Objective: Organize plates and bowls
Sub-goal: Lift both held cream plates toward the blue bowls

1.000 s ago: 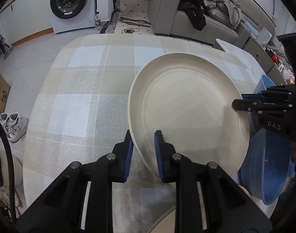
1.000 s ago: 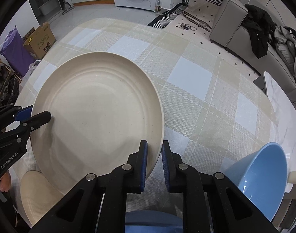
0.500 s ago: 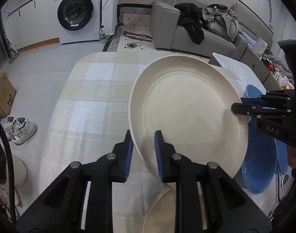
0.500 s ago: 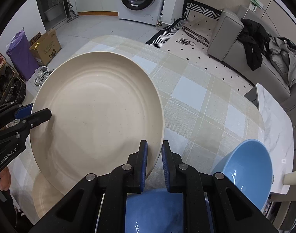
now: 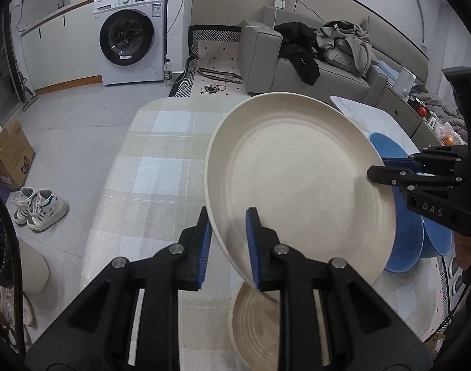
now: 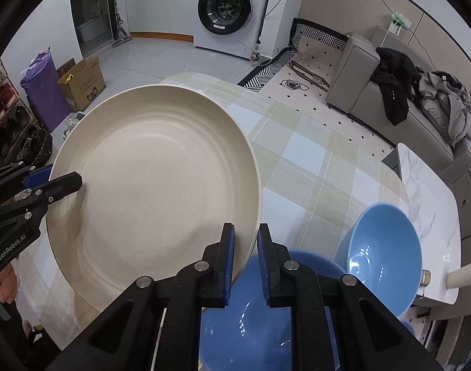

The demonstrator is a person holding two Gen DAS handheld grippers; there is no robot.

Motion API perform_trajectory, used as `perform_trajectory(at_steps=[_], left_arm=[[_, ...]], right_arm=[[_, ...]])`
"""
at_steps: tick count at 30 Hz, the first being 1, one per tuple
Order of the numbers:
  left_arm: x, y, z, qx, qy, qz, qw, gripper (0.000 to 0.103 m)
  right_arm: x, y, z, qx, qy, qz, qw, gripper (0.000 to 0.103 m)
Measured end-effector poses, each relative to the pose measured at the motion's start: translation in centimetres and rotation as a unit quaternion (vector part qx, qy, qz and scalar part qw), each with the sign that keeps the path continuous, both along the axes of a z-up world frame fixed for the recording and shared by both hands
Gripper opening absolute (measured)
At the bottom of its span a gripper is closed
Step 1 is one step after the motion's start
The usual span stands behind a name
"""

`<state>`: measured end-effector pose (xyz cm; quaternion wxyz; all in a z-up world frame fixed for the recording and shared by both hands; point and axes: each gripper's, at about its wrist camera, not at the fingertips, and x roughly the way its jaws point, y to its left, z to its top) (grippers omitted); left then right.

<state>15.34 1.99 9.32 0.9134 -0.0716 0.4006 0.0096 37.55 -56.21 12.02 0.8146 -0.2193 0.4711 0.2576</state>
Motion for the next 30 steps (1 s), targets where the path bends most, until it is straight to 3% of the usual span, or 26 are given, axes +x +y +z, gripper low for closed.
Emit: perform_trajectory(at_steps=[17, 30], left_arm=[[-11.1, -2.6, 3.1, 0.009, -0.021, -0.016, 0.9996, 0.019], [-15.7, -3.0, 2.8, 0.007, -0.023, -0.027, 0.9993, 0.019]], right_arm=[[-8.0, -2.6, 1.5, 0.031, -0.02, -0.008, 0.999, 0.015], [-11.9, -3.5, 0.6, 0.035, -0.021, -0.023, 0.999, 0.015]])
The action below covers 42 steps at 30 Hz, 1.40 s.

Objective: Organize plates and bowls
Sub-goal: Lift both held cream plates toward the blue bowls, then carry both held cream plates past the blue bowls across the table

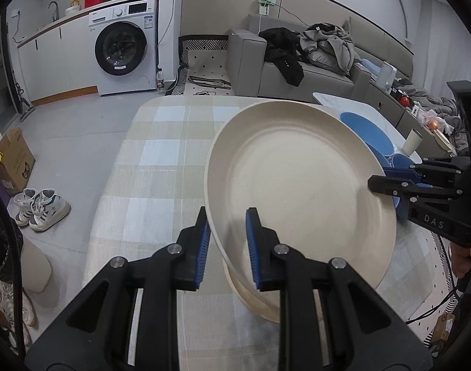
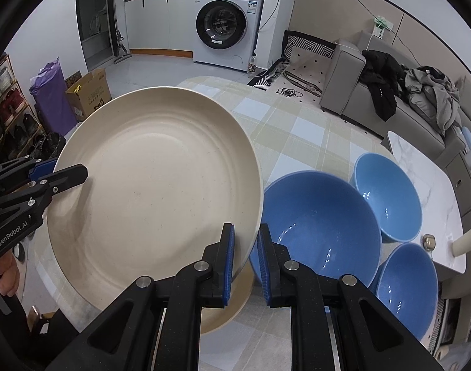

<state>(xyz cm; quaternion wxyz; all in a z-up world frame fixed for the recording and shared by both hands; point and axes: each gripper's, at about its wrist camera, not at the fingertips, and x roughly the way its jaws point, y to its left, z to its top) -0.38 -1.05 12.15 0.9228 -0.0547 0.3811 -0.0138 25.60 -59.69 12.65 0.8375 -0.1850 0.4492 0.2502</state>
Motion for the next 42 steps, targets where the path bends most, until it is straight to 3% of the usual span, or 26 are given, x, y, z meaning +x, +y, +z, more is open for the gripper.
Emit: perform_trajectory(at_steps=[18, 42], left_arm=[[1.1, 0.0, -4.5, -0.002, 0.022, -0.024, 0.9995, 0.019], [4.6, -0.2, -8.9, 0.02, 0.057, -0.034, 0.9976, 0.019]], right_arm=[[-2.0, -0.8, -1.6, 0.014, 0.006, -0.019, 1.0, 0.015], [-2.8, -1.5, -6.7, 0.03, 0.04, -0.042, 0.998, 0.017]])
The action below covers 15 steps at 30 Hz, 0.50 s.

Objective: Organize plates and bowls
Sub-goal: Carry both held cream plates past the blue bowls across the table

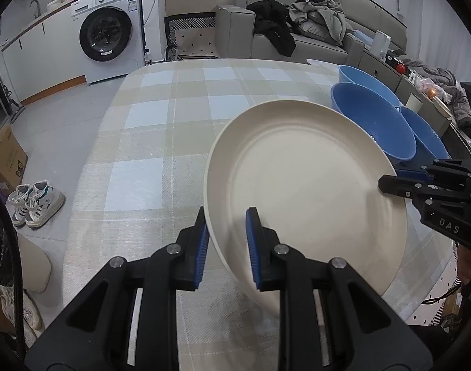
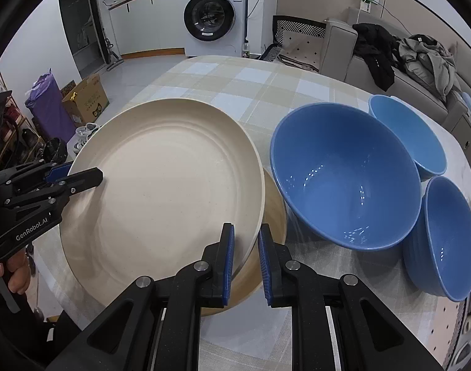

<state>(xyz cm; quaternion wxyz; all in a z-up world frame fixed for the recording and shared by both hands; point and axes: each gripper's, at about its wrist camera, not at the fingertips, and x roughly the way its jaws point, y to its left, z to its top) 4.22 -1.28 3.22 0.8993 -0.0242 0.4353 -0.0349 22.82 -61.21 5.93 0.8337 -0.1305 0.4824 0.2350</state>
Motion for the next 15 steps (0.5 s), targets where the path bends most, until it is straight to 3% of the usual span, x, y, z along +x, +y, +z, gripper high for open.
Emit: perform_trajectory(at_steps=[15], left_arm=[[2.8, 0.2, -3.1, -0.006, 0.02, -0.006, 0.9998, 0.019]], right_arm=[[0.9, 0.0, -1.6, -0.005, 0.003, -0.013, 1.0, 0.017]])
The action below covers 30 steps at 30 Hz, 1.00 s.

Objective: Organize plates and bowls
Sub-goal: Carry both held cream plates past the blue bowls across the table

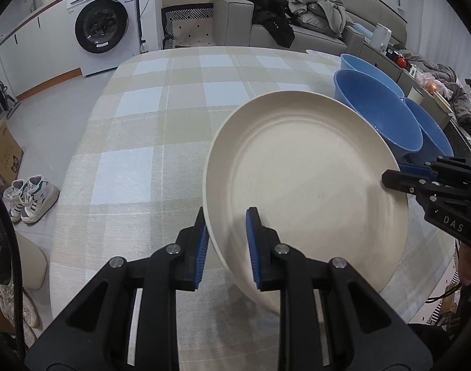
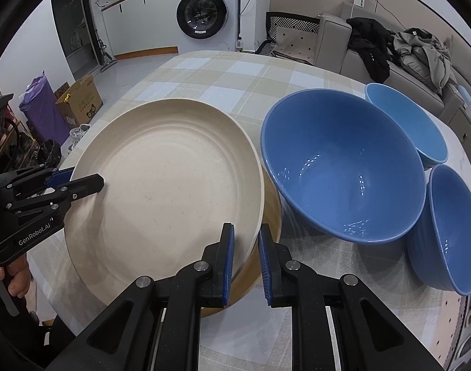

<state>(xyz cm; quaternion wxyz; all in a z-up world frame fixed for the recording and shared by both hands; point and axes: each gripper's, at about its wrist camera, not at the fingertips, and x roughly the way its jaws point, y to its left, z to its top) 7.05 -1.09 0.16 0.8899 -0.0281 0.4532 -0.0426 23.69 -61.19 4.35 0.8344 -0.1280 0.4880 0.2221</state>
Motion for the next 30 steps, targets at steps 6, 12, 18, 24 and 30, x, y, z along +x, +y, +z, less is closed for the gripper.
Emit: perform_trajectory(at_steps=[6, 12, 18, 24, 30], left_arm=[[0.4, -0.2, -0.6, 0.006, -0.004, 0.001, 1.0, 0.02], [0.8, -0.3, -1.0, 0.008, -0.006, 0.004, 0.9999, 0.021], [0.8, -0.2, -1.4, 0.009, -0.009, 0.009, 0.9999, 0.021], [0.5, -0.2, -1.6, 0.01, -0.016, 0.015, 0.9997, 0.021], [0.5, -0.2, -1.7, 0.01, -0.017, 0.015, 0.9997, 0.022]], right_arm=[[-0.1, -0.3, 0.0, 0.003, -0.002, -0.006, 1.0, 0.017], [-0.3, -0.5, 0.0, 0.001, -0.008, -0.009, 1.0, 0.017], [-0.8, -0.2, -0.2, -0.007, -0.016, -0.011, 1.0, 0.017], [-1.3, 0.1, -0.3, -0.019, -0.028, -0.007, 0.999, 0.017], [-1.6, 0.3, -0.2, -0.029, -0.037, -0.009, 0.999, 0.018]])
